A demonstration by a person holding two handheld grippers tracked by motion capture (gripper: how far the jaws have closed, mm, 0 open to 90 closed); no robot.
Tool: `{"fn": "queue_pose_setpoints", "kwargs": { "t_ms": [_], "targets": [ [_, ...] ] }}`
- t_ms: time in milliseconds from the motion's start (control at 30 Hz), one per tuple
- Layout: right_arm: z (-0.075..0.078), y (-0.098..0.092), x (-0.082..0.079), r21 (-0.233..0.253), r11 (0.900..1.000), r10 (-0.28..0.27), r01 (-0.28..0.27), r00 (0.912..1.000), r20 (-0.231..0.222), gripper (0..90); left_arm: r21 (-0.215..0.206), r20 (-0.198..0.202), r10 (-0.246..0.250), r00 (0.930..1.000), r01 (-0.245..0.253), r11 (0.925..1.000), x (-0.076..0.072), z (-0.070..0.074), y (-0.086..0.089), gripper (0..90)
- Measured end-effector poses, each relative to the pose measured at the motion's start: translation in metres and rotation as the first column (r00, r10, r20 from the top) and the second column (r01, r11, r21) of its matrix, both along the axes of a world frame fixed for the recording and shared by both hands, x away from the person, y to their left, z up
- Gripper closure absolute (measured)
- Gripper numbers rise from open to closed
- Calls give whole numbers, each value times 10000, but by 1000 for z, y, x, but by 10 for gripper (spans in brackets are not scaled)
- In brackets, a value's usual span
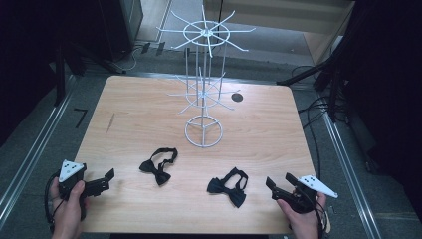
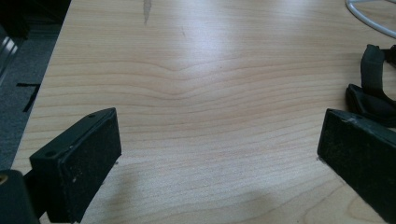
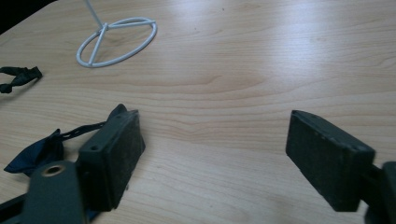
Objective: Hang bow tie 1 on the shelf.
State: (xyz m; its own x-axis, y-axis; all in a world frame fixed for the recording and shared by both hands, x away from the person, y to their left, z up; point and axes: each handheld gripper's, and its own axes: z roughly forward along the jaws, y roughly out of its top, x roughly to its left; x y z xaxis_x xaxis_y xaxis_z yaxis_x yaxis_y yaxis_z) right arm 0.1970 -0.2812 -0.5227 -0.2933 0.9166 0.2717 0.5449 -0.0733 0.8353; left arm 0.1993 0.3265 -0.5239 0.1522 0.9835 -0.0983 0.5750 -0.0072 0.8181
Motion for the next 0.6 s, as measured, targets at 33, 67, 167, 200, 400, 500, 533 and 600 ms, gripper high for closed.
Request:
{"fn": "queue_pose_setpoints", "kwargs": {
  "t_ms": [33, 67, 167, 200, 400, 500, 533, 600],
  "targets": [
    [0, 2, 0, 34, 10000, -36, 36, 10000, -22, 216, 44, -32, -3, 10000, 3, 10000, 0, 0, 0, 0],
    [1, 4, 0, 20, 10000, -47, 47, 10000, -36, 223, 69, -43, 1, 10000, -1, 10000, 0, 0, 0, 0],
    [0, 7, 0, 101, 9999, -52, 52, 10000, -58, 252, 86, -92, 31, 10000, -31, 10000, 0, 0, -1, 0],
    [0, 9, 1, 209, 9997, 82, -81, 9999, -60, 253, 62, -66, 67, 10000, -66, 10000, 0, 0, -1, 0],
    [-2, 16, 2, 325, 9984, 468, -470, 9989, 70, 297, 95, -88, 79, 9999, -78, 9999, 1, 0, -1, 0],
    [-3, 24, 4, 262, 9978, 606, -608, 9981, 51, 366, 106, -95, 63, 9999, -62, 9999, 0, 0, -1, 0],
    [-4, 29, 5, 330, 9958, 849, -850, 9964, 21, 399, 120, -89, 60, 9999, -59, 9999, 0, 0, -1, 0],
    [-4, 34, 6, 293, 9950, 958, -957, 9954, -23, 430, 116, -90, 59, 9999, -58, 9999, 0, 0, -1, 0]
  ]
}}
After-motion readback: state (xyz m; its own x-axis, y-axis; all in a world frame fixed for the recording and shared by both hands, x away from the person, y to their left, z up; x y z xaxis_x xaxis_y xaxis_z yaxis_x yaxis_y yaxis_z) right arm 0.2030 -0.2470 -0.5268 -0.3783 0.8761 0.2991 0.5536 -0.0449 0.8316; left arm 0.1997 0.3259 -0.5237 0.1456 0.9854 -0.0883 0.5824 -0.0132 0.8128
